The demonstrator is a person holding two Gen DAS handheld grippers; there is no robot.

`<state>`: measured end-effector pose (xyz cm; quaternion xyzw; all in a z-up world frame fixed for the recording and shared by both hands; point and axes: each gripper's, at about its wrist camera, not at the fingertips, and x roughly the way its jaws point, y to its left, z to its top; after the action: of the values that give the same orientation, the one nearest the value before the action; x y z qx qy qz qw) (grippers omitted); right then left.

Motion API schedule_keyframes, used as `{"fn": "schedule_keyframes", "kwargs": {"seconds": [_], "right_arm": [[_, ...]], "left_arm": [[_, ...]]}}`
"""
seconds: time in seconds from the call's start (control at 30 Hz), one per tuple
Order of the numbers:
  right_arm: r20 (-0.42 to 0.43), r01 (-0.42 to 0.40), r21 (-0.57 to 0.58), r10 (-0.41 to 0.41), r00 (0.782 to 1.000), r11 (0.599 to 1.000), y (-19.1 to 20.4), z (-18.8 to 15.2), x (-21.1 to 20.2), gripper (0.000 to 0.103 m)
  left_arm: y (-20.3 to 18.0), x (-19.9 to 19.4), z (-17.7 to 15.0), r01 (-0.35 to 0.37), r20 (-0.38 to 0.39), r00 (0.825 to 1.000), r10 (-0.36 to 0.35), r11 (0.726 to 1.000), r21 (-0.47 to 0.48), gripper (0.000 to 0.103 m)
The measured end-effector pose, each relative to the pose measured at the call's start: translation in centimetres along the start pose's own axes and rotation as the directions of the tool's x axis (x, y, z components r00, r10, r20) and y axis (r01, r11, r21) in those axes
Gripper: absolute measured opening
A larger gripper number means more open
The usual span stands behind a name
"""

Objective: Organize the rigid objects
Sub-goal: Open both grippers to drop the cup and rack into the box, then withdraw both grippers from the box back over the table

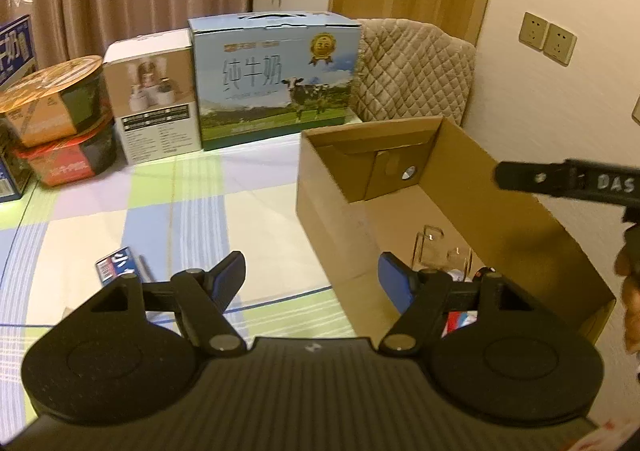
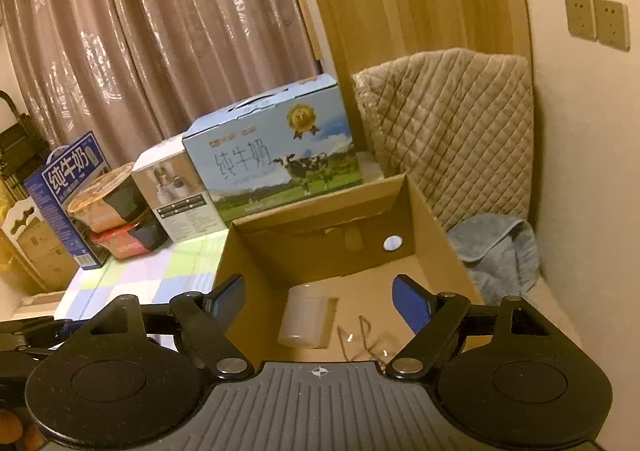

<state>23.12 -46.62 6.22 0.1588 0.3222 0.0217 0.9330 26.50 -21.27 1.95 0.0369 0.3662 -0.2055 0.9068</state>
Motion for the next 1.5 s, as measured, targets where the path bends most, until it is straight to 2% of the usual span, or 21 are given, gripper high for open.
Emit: {"fn": "schedule_keyframes", "kwargs": {"seconds": [0.37,0.7,0.9,1.27,1.5], "right_arm": [[-0.001,0.037,-0.004,-0.037,0.999,0.999,1.5,-1.0,-4.1,0.078],[-0.015,0.037,-0.024,-0.037,0.999,0.999,4.1,-3.3,-7.6,0.079],[-0.014,0.008,-0.050,-0.009,1.000,0.999,6.2,-4.3,-9.2,0.080],[-0.019,-0.034,-0.113,0.032,0.999,0.993,10.9,-5.8,-10.8,0.081],[-0.020,-0.077,-0.140,0.075,0.997,0.987,13.7,-6.6,-10.7,0.084]], "left_arm": [[1.7,-4.3,-1.7,-0.024,0.002,1.000,0.024,0.999,-0.027,0.072],[3.2,-9.4,-3.6,-0.061,0.018,0.998,0.062,0.997,-0.042,0.080],[4.3,-12.1,-4.8,-0.081,0.011,0.997,0.082,0.995,-0.062,0.084],[7.0,-16.4,-6.5,-0.110,0.041,0.993,0.114,0.989,-0.094,0.100],[11.8,-17.9,-9.0,-0.203,0.023,0.978,0.206,0.974,-0.104,0.102]]}}
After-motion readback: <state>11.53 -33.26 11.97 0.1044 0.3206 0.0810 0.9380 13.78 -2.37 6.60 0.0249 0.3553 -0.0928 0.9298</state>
